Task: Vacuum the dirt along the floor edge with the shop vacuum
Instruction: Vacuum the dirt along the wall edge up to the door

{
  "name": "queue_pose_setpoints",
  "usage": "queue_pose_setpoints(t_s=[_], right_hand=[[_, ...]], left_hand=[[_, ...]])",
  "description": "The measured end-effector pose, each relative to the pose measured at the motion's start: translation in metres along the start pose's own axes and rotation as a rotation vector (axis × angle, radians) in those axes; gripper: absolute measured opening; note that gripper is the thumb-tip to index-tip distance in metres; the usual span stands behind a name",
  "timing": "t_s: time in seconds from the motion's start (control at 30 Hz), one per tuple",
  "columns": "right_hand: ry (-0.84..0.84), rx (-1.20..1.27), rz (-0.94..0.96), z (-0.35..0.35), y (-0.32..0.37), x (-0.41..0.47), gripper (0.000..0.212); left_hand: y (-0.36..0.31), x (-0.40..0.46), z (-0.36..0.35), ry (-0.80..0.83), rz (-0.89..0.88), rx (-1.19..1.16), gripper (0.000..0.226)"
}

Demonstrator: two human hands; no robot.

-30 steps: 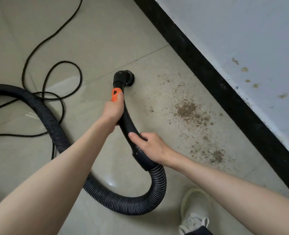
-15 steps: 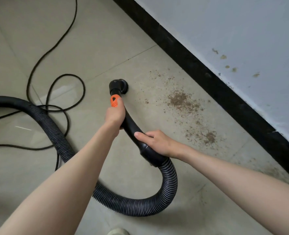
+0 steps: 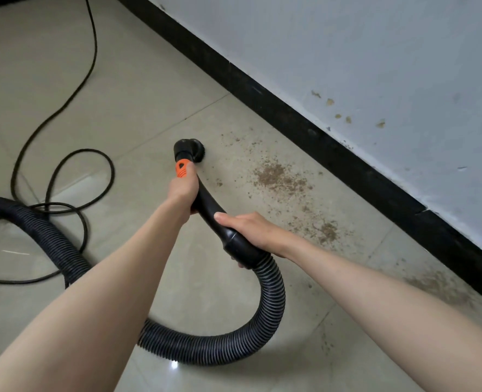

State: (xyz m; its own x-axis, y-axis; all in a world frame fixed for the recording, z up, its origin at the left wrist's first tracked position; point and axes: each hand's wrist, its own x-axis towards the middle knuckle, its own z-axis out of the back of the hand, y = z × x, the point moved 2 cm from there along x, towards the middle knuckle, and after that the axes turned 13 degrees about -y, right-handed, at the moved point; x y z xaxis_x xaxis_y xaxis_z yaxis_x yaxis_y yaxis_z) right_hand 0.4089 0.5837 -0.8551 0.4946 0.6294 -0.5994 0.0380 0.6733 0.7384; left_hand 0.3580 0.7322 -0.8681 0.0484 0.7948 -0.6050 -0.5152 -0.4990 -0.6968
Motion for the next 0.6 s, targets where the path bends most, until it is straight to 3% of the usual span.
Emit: queue_pose_setpoints(t_s=[0.33,0.6], right_hand=[[-0.165,-0.113,0.123,0.022,0.0,0.024,0.072],[-0.219,-0.092,0.151,0.038,-0.003,0.036,0.059]], left_hand=[[-0.019,0.013,-0.035,0.034,-0.034,-0.025,0.054],[-0.03,0.019,-0.057,0.068,-0.05,-0.034,0.052]])
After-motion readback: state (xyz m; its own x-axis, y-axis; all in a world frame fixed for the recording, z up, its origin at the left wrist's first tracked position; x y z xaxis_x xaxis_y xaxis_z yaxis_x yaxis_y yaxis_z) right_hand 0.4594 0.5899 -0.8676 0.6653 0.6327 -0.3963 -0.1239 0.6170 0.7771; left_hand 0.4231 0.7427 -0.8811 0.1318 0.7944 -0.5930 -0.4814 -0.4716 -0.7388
